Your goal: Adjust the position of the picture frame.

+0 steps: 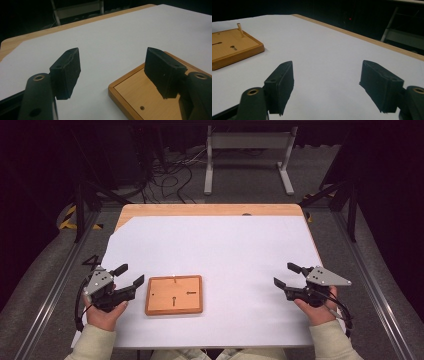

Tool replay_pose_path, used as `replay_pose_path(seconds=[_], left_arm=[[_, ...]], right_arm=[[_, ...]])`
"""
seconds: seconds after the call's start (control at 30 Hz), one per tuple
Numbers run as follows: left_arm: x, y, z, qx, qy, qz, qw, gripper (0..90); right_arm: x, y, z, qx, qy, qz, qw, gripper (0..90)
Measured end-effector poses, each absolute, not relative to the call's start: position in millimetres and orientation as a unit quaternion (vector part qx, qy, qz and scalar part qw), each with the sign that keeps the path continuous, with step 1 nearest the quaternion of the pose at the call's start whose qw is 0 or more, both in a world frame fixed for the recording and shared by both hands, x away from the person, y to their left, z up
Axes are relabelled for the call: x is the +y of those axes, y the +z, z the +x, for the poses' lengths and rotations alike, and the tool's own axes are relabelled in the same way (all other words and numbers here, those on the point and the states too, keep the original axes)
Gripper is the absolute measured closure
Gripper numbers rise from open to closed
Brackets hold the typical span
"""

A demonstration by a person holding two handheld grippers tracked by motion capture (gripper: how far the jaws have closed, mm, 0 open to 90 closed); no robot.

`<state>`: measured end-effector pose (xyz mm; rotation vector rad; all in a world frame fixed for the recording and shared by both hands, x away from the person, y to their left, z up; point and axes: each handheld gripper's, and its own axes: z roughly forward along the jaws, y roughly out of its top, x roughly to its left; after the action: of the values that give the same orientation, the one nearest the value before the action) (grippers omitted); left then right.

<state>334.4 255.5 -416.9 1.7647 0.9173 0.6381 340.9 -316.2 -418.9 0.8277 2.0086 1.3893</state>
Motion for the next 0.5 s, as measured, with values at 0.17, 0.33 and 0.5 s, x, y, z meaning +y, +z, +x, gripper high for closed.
replay_pose_path(seconds=[0.17, 0.33, 0.5], left_arm=[[255.4, -416.9, 334.4, 0.379, 0.264, 0.730, 0.503, 29.4], [256.0, -416.6, 333.9, 0.381, 0.263, 0.728, 0.506, 29.4], [255.4, -416.6, 334.2, 0.378, 0.264, 0.730, 0.505, 29.3]], right_arm=[[-315.8, -419.0, 341.1, 0.750, 0.515, 0.308, 0.278, 27.4], [-315.6, -418.6, 341.1, 0.752, 0.512, 0.308, 0.279, 27.4], [-316.5, -418.1, 340.3, 0.750, 0.514, 0.309, 0.281, 27.4]])
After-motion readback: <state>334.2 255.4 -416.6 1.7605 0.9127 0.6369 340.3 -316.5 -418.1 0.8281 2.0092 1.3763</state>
